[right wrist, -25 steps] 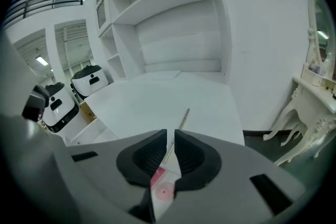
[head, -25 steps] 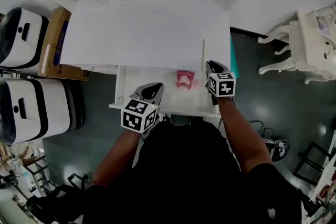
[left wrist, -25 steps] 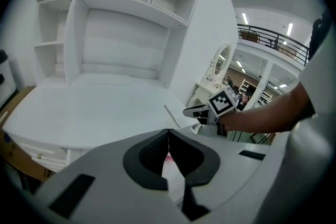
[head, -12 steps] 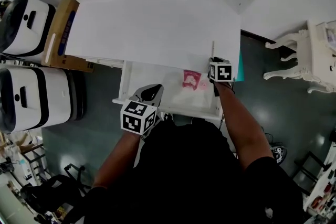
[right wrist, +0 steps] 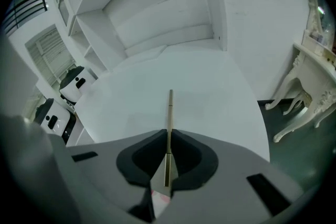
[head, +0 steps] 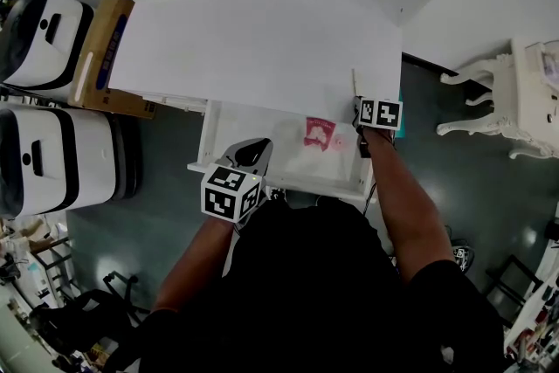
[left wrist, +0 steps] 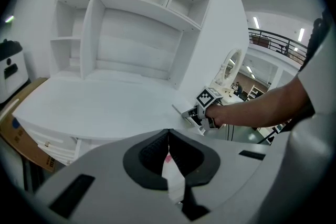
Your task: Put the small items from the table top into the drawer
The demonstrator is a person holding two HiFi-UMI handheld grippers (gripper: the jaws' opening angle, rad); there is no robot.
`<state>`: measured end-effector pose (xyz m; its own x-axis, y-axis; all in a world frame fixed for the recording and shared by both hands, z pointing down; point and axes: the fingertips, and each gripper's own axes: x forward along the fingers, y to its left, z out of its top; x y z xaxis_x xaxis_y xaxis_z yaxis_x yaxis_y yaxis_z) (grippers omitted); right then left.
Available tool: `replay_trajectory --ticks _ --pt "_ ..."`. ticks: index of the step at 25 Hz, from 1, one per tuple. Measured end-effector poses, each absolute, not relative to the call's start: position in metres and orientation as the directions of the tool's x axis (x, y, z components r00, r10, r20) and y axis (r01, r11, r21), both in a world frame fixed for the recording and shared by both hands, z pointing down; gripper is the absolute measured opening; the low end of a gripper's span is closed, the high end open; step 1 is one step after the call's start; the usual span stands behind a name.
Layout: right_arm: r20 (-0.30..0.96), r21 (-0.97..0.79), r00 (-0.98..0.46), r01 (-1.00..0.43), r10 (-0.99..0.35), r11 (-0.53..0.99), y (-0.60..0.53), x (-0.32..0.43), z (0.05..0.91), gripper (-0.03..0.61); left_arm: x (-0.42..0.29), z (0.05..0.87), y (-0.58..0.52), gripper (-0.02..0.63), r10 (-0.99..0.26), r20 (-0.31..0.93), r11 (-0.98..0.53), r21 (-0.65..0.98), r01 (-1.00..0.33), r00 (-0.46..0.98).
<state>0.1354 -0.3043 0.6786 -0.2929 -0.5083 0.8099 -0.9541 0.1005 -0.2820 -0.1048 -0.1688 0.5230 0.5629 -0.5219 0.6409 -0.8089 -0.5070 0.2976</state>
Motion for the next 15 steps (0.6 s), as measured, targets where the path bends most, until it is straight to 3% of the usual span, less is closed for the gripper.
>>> replay_trajectory --ticks 7,15 --pt "0.774 -0.379 -0.367 -0.921 -0.515 0.088 -0.296 0.137 0.676 0.044 -0.103 0.52 -0.168 0.011 -0.52 0.637 -0.517 0.295 -0.804 0.569" --pt "0.763 -0.249 -0.413 -0.898 -0.497 0.364 -0.26 0.108 0.651 0.044 -0.097 0.52 -0.167 0.011 -0.512 0.631 -0.534 0.297 -0.792 0.582"
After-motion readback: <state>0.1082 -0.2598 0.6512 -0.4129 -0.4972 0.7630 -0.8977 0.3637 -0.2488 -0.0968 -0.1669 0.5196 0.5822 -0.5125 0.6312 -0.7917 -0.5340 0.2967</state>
